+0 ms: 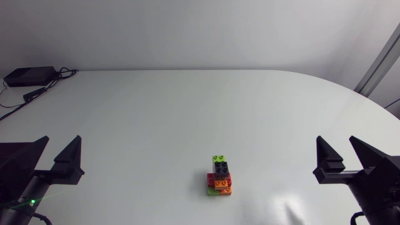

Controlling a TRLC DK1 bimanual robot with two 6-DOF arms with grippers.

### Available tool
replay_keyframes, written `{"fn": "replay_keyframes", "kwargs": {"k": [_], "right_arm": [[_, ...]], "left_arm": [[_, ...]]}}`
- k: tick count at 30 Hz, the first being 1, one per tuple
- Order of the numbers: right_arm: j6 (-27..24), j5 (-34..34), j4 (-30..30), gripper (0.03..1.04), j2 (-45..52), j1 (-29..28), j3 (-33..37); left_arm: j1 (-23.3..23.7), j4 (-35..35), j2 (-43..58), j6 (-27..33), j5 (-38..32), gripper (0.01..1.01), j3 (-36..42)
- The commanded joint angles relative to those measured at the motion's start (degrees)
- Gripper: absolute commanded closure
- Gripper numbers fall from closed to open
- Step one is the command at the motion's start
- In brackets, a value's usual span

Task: Separate the duplo bricks

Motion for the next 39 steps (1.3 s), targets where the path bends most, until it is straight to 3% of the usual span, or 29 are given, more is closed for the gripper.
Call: {"fn": "replay_keyframes", "kwargs": {"k": [1,27,39], "right_arm": [[1.2,-0.5,-1.1,0.06,-0.4,0.5,-2.2],[0.9,-0.5,-0.8,0.06,-0.5,0.6,-2.2],[0.7,-0.7,-2.9,0.06,-0.5,2.0,2.2]], "left_arm": [[-0.2,0.2,-0.9,-1.5,0.4,0.043,-1.2],[-0.1,0.2,-1.1,-1.1,0.3,0.043,-1.1],[0.3,-5.0,-1.1,-0.9,0.1,0.075,5.3]]}}
